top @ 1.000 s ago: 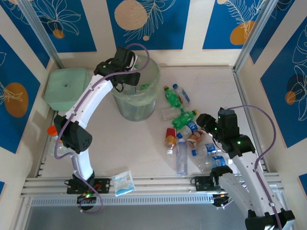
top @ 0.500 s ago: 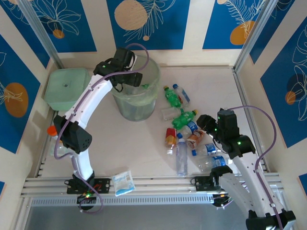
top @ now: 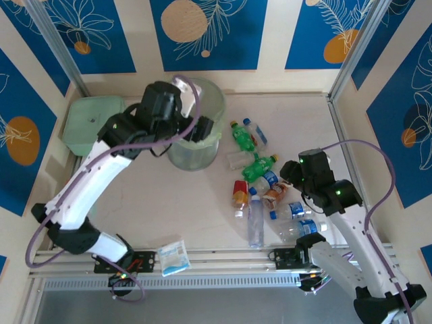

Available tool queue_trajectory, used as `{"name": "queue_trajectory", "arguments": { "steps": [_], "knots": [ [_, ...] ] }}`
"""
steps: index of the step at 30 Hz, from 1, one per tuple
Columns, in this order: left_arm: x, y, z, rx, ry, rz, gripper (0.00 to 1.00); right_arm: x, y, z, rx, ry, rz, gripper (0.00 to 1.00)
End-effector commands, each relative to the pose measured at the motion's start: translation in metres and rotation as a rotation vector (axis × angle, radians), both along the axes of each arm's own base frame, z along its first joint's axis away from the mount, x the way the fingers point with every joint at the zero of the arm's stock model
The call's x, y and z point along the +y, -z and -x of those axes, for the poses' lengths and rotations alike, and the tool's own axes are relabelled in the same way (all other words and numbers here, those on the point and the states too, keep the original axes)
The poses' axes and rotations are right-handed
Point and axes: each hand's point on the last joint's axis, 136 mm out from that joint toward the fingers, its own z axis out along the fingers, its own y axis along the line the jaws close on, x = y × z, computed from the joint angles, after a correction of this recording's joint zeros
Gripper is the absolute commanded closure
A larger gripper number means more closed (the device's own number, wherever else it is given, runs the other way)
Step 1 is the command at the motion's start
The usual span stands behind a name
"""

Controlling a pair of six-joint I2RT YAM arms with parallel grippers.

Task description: Put the plastic bottles in the bin

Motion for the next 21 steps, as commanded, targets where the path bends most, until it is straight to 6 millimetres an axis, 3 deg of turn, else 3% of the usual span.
{"name": "queue_trajectory", "arguments": {
  "steps": [1,4,10,15,21],
  "knots": [
    [-0.012,0.035,0.026,0.08,0.054,-0.019,0.13,-0.022,0.007,0.021,0.086,0.102,0.065,0.3],
    [-0.015,0.066,0.047,0.134,0.087,-0.007,0.12,-0.031,0.016,0.031,0.163,0.16,0.079,0.3],
    [0.0,0.135,0.061,0.214,0.062,-0.048,0.12,-0.036,0.041,0.038,0.279,0.207,0.048,0.29],
    [0.008,0.162,0.067,0.253,0.033,-0.052,0.12,-0.031,0.063,0.041,0.368,0.22,-0.028,0.29],
    [0.011,0.176,0.07,0.276,0.02,-0.052,0.12,-0.034,0.095,0.06,0.539,0.314,0.018,0.32]
  ]
}}
